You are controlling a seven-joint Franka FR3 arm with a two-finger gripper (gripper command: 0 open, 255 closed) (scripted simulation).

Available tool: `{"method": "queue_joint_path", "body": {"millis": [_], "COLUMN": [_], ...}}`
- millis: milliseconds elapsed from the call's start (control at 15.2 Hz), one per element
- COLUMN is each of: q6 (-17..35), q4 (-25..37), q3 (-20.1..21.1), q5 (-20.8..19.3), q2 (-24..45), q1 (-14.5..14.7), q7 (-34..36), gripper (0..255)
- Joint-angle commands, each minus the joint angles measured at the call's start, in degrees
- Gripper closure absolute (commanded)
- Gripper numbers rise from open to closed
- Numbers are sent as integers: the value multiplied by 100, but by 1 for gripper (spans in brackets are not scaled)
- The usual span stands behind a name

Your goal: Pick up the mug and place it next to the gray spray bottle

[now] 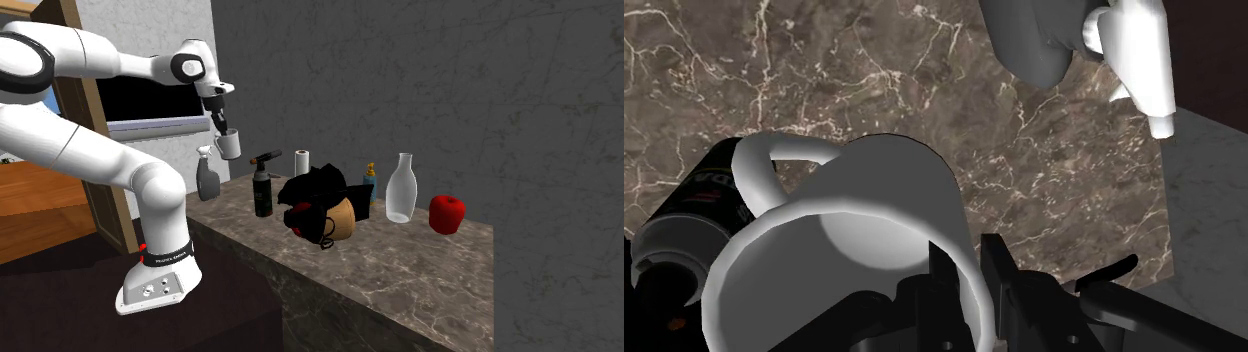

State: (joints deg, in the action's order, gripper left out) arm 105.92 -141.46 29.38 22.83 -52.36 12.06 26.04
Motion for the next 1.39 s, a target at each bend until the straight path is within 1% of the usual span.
{"method": "queue_joint_path", "body": {"millis": [0, 660, 1320], "q6": [146, 867, 1674], "q4": [-157, -889, -1525], "q3": [54, 343, 700], "q5": [51, 327, 652], "q2": [-17, -26, 149], "q1": [24, 149, 261], "q7": [-7, -48, -87], "gripper": [255, 255, 255]}}
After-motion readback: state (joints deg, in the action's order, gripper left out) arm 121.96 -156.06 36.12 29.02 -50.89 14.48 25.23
